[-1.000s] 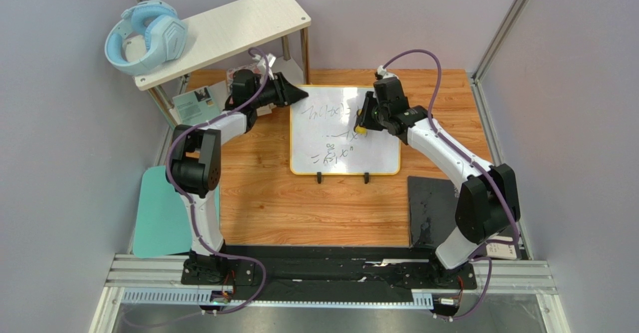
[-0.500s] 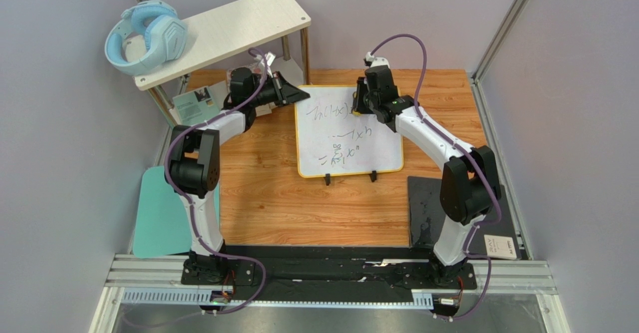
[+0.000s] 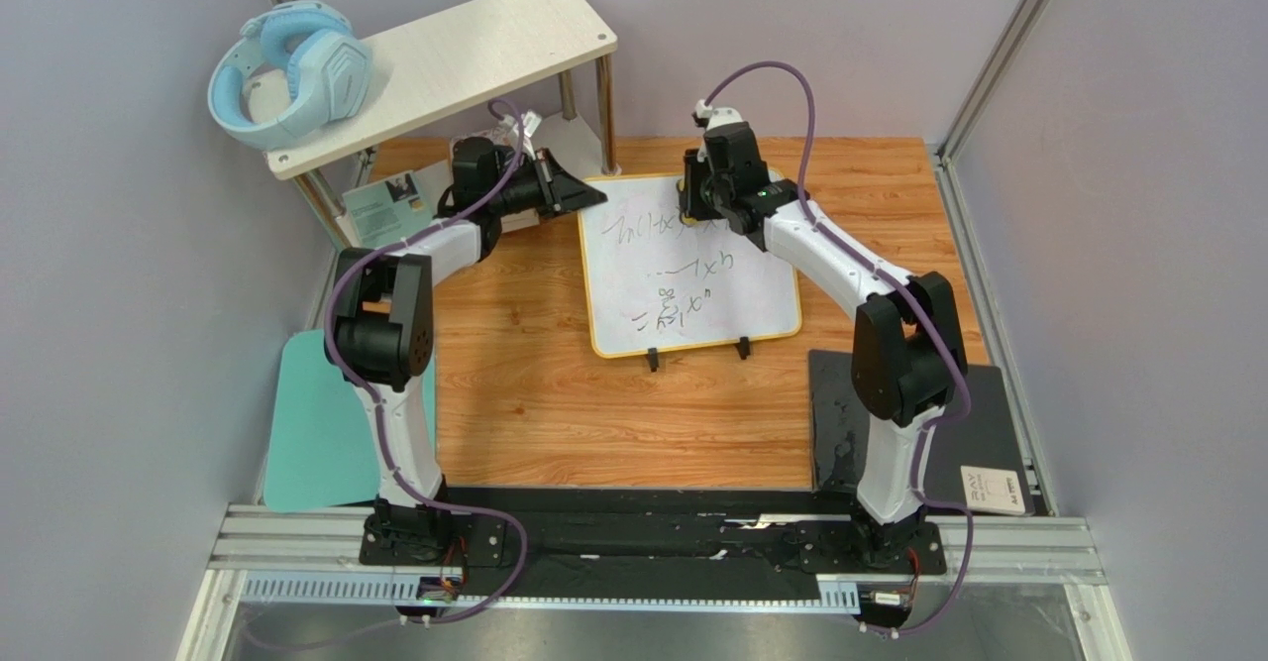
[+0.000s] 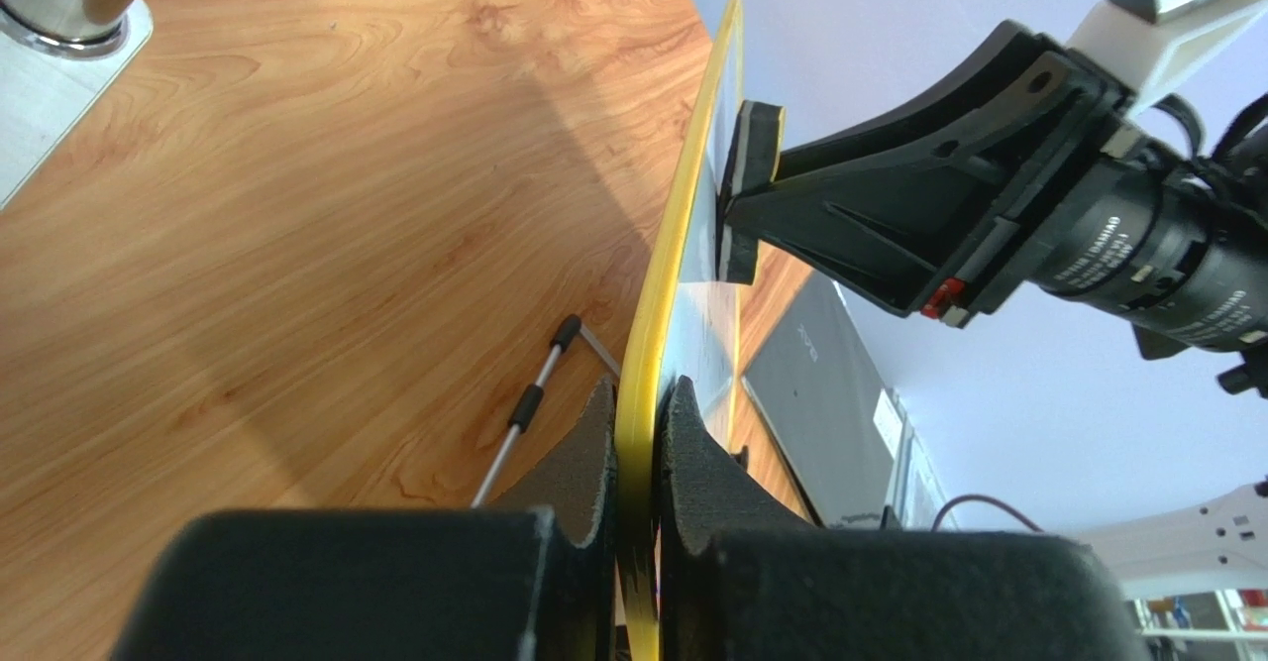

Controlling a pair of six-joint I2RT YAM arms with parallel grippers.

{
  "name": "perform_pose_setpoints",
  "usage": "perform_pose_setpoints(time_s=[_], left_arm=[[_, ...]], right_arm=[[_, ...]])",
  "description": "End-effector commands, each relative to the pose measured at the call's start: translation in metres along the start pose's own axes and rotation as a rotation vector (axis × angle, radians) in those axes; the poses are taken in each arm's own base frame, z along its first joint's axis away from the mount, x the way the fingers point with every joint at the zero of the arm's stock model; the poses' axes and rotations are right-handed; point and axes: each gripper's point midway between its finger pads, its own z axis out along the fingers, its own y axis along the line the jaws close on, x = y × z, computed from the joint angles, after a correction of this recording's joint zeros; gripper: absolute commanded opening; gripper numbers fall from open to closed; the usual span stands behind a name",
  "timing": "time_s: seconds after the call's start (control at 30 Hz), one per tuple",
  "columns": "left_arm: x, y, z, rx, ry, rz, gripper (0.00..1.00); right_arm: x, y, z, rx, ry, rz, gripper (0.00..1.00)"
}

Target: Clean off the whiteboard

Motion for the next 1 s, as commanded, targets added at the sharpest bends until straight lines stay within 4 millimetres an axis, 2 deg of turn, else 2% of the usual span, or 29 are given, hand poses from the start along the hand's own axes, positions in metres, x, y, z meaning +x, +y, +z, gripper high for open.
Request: perform_pose_setpoints(time_s=[0.0, 0.27, 0.47, 0.53, 0.77, 0.97], left_arm=[[-0.003, 0.033, -0.001, -0.091, -0.016, 0.295, 0.00], [-0.011, 0.026, -0.001, -0.091, -0.010, 0.307, 0.00], [-0.014, 0.023, -0.002, -0.098, -0.001, 0.304, 0.00], [-0.014, 0.022, -0.002, -0.094, 0.002, 0.297, 0.00], [-0.013, 0.022, -0.003, -0.096, 0.008, 0.292, 0.00], [-0.013, 0.020, -0.002, -0.090, 0.016, 0.283, 0.00]], right_arm=[[0.028, 0.071, 0.010, -0.163, 0.076, -0.073, 0.00], [0.077, 0.102, 0.004, -0.085, 0.195, -0.211, 0.00], [0.109, 0.094, 0.005, -0.029, 0.255, -0.272, 0.00], [0.110, 0.096, 0.004, -0.014, 0.240, -0.304, 0.00], [0.112, 0.134, 0.003, -0.079, 0.215, -0.400, 0.00], [0.122, 0.144, 0.009, -0.086, 0.247, -0.401, 0.00]])
